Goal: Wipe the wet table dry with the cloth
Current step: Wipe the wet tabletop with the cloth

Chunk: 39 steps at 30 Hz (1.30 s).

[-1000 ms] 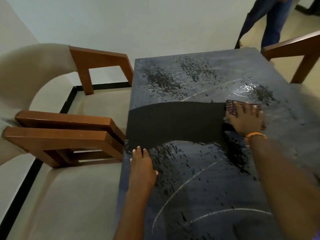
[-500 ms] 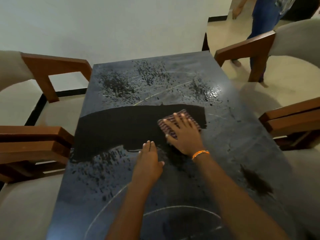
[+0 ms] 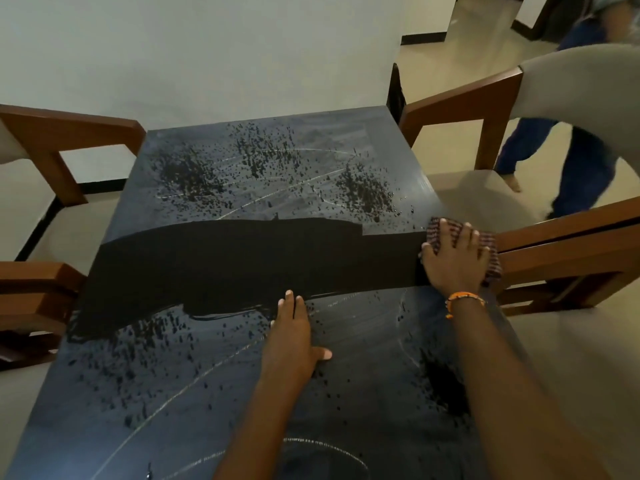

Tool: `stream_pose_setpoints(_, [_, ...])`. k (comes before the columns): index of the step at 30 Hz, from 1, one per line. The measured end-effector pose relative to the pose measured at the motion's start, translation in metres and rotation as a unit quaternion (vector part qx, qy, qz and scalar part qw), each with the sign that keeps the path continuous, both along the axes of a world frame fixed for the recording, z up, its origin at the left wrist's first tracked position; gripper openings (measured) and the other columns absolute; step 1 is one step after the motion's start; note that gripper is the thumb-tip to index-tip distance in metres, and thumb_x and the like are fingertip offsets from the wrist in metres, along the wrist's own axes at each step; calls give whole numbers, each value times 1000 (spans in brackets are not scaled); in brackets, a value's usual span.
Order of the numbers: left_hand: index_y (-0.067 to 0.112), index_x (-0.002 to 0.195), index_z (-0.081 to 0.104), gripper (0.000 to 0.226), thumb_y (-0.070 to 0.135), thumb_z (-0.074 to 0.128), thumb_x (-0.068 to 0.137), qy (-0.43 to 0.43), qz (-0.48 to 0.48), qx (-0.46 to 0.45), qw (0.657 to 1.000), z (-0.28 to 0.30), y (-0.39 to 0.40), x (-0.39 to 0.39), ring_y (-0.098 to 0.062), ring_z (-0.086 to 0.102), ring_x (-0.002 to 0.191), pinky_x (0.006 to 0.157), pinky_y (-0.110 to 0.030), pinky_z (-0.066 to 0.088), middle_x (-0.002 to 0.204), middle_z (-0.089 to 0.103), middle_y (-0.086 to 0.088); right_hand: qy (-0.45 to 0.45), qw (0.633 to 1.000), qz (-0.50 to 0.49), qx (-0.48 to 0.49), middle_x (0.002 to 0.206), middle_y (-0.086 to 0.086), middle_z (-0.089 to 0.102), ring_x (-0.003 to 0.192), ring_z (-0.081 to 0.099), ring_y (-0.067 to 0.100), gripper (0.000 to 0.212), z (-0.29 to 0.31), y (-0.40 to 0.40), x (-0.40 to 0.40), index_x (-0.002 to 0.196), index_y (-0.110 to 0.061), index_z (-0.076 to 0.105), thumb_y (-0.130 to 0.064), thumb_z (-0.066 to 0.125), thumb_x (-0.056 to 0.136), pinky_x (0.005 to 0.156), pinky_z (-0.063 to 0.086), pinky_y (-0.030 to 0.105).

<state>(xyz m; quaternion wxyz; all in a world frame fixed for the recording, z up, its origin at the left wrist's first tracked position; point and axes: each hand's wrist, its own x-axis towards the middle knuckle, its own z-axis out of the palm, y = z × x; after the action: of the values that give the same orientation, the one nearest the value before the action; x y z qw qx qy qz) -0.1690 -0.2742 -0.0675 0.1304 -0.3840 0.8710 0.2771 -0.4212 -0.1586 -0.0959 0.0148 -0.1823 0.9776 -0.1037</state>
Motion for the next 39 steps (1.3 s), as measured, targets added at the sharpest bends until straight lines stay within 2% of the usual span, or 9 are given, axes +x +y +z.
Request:
stream_pose_setpoints(5, [9,147,-5,107,28,72,76,8,12,4,1000,-5,-2,-2,-20,-10,145,117,-36,9,157,-17,-4,5,986,166,8,159,16,5,146,2,35,61,0,-101,39,150,-26,11,-46,30,96,115,-4,59])
stream_pose_setpoints(9, [7,147,0,108,23,76,73,11,13,11,1000,-3,-3,-7,-24,-6,145,118,-38,10,157,-11,-9,-25,923,385,7,160,10,4,147,0,30,59,-2,-176,105,150,-30,15,-46,33,96,115,-6,55])
stream_pose_setpoints(12, [9,148,-1,109,23,76,73,8,21,12,1000,0,-2,-8,-22,-6,145,117,-38,12,157,-12,-6,-29,883,468,23,160,4,7,147,4,26,57,0,-186,106,149,-33,19,-47,34,96,116,-3,51])
stream_pose_setpoints(15, [10,148,-1,108,25,75,73,10,22,3,1000,2,-2,-6,-19,-6,145,116,-35,13,157,-13,-3,-12,897,442,13,160,3,10,147,8,26,56,0,-166,63,148,-34,18,-47,33,96,116,0,50])
stream_pose_setpoints(20, [15,148,-2,106,28,73,75,17,26,4,1000,1,-1,-2,-15,-7,145,116,-35,14,157,-14,2,-13,968,249,7,160,4,7,147,5,27,57,-2,-87,-45,149,-35,14,-48,32,96,116,1,54])
stream_pose_setpoints(23, [15,148,-2,106,29,73,75,9,22,-1,1000,1,-2,-2,-15,-7,145,116,-36,15,157,-13,2,-18,985,172,15,160,4,7,147,5,26,57,-3,-51,-68,149,-35,13,-46,31,96,116,2,55])
stream_pose_setpoints(30, [12,148,-1,107,31,74,74,-19,15,-12,1000,4,-1,-5,-18,-5,145,116,-39,16,158,-10,-2,3,987,159,-9,159,5,10,147,7,25,59,0,8,3,149,-33,14,-46,34,95,117,3,52])
stream_pose_setpoints(34, [11,148,1,102,31,72,77,27,47,-22,998,3,7,3,-21,-3,146,117,-42,10,158,-6,-3,6,991,136,18,160,7,5,147,5,27,65,-2,68,64,150,-32,4,-51,31,94,116,6,53])
stream_pose_setpoints(39, [12,148,5,87,37,60,85,100,76,-55,990,-4,29,24,-22,-2,146,117,-42,3,158,-1,-4,24,981,181,67,159,8,8,147,6,27,70,2,100,76,150,-30,10,-62,28,91,114,-9,51])
